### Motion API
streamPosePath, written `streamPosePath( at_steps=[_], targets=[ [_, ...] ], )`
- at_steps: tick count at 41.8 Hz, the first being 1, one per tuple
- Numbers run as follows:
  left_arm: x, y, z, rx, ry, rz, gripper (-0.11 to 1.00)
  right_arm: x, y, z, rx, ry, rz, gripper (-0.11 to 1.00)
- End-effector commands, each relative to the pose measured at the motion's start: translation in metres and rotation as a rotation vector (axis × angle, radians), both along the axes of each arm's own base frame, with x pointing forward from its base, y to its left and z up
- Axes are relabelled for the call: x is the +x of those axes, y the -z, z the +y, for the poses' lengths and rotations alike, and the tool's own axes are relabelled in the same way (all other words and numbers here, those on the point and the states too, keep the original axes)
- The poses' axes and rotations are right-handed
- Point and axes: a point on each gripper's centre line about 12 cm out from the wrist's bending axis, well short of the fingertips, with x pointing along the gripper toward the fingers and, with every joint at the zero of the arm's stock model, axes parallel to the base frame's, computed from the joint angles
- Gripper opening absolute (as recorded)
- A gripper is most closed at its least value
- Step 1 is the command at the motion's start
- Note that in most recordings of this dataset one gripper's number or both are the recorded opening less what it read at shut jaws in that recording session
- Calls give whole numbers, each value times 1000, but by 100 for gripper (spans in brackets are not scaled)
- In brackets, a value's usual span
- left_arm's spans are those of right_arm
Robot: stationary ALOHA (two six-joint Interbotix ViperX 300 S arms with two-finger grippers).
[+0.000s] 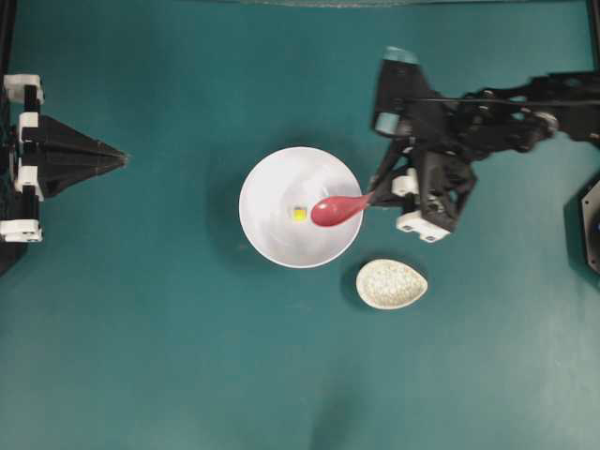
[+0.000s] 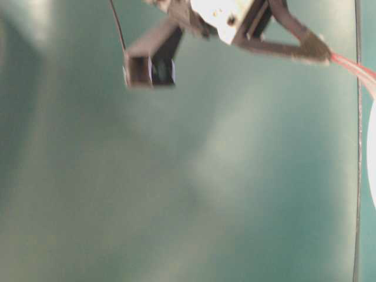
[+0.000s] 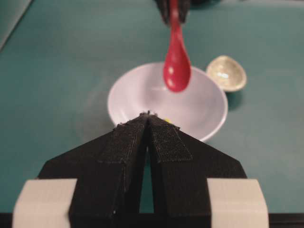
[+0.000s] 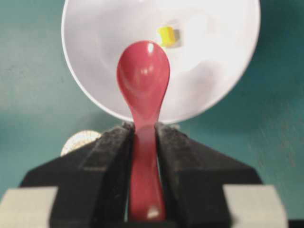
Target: Scoop the yellow hexagonal prism block from the bowl with a spoon using the right arm.
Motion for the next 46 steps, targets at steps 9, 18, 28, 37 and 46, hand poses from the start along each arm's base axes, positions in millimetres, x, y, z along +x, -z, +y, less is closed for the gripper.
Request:
streamPosePath(
  at_steps=[9,18,28,37,46],
  targets=[
    [2,-3,1,10,1,-11,0,21,-9,-8,-26,-37,83,23],
    [2,-3,8,12,-36,-9,0,19,-1,-14,-72,-26,148,23],
    [2,0,14,7,-69,1,0,23,11,-16,-75,-31,173,23],
    [3,2,15,8,-73,9,0,28,15,-16,-80,-30,165,23],
    [2,2,16,8,-74,10,0,34,17,-13,-83,-34,154,23]
  ],
)
